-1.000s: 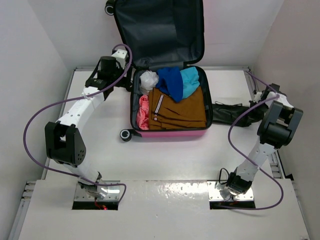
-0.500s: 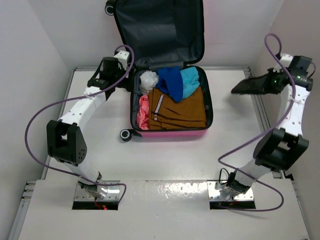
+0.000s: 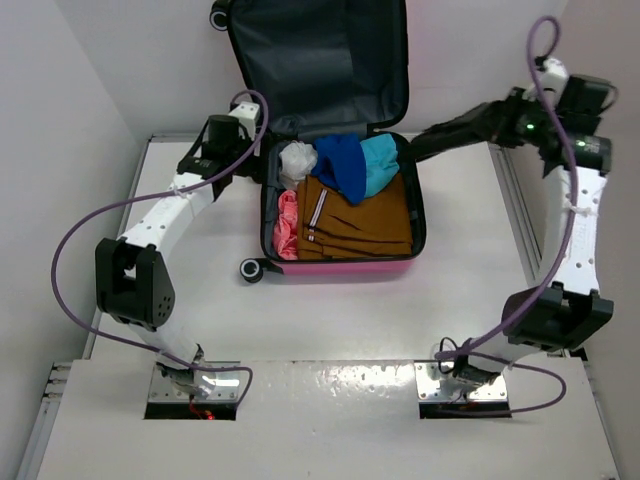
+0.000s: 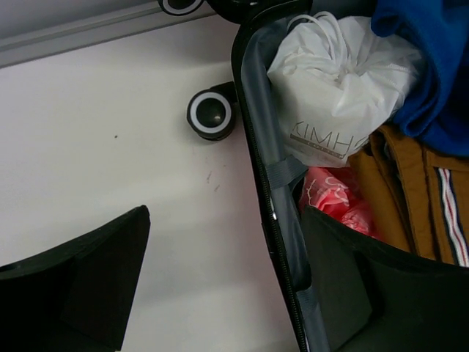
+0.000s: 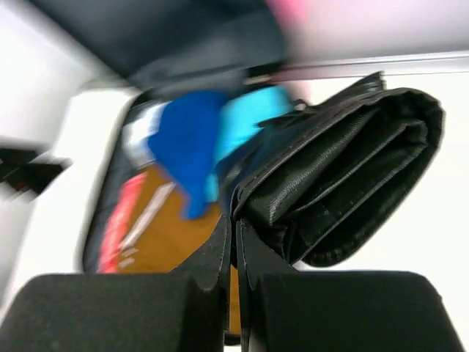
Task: Pack the luggage
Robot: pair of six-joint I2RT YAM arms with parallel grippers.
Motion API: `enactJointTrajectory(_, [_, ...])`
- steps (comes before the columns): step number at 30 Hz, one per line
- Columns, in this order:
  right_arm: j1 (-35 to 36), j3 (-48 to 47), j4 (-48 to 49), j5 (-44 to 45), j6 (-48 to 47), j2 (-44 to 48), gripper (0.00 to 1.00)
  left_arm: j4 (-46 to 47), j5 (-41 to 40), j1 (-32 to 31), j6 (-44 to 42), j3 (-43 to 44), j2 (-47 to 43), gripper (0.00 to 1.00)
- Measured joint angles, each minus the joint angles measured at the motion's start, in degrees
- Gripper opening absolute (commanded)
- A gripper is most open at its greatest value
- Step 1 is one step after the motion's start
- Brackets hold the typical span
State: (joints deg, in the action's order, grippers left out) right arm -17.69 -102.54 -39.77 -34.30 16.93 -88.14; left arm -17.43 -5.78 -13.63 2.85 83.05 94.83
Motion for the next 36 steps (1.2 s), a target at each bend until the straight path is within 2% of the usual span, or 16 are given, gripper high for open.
enactJointTrajectory(10, [23.43, 10.97, 9.75, -4.92, 7.28, -3.04, 0.0, 0.85, 7.54, 9.79, 9.99, -1.6, -4.72, 0.9])
enactJointTrajectory(14, [27.32, 17.97, 16.17, -4.07, 9.62, -5.05, 0.0, 1.29, 10.03, 13.49, 11.82, -1.6, -6.12, 0.9])
enactJointTrajectory(18, [26.62, 25.03, 20.09, -1.73, 9.81, -5.92, 0.0, 1.2, 12.15, 15.89, 12.7, -1.6, -6.34, 0.9])
enactJointTrajectory(19, [26.36, 26.29, 20.11, -1.09, 9.33, -6.36, 0.02, 1.11, 12.63, 16.35, 12.79, -1.6, -6.32, 0.9])
enactJointTrajectory(20, [26.45, 27.28, 19.76, -0.5, 8.57, -7.26, 0.18, 1.11, 13.14, 16.81, 12.94, -1.6, -6.29, 0.9])
enactJointTrajectory(22, [27.15, 27.98, 17.77, 0.17, 6.47, -9.86, 0.39, 1.09, 13.94, 17.53, 13.2, -1.29, -5.7, 0.9])
enactJointTrajectory(23, [27.65, 28.26, 16.39, 0.81, 5.2, -11.26, 0.52, 1.07, 14.27, 17.86, 13.64, -0.85, -5.01, 0.9])
enactJointTrajectory(26, [28.57, 30.25, 13.31, 2.6, 2.05, -13.03, 0.62, 0.98, 16.52, 19.12, 15.65, 2.38, -0.76, 0.89])
enactJointTrajectory(29, [28.57, 30.12, 11.56, 3.67, 0.13, -12.96, 0.66, 2.19, 20.41, 20.57, 18.45, 6.56, 5.05, 0.85])
enactJointTrajectory(34, [25.88, 23.5, 9.01, 4.39, -0.87, -12.48, 0.69, 6.12, 28.72, 22.25, 24.33, 16.15, 16.81, 0.82])
enactJointTrajectory(36, [23.82, 20.76, 8.72, 4.57, -0.92, -11.21, 0.75, 9.57, 31.71, 22.47, 27.98, 19.71, 20.98, 0.79])
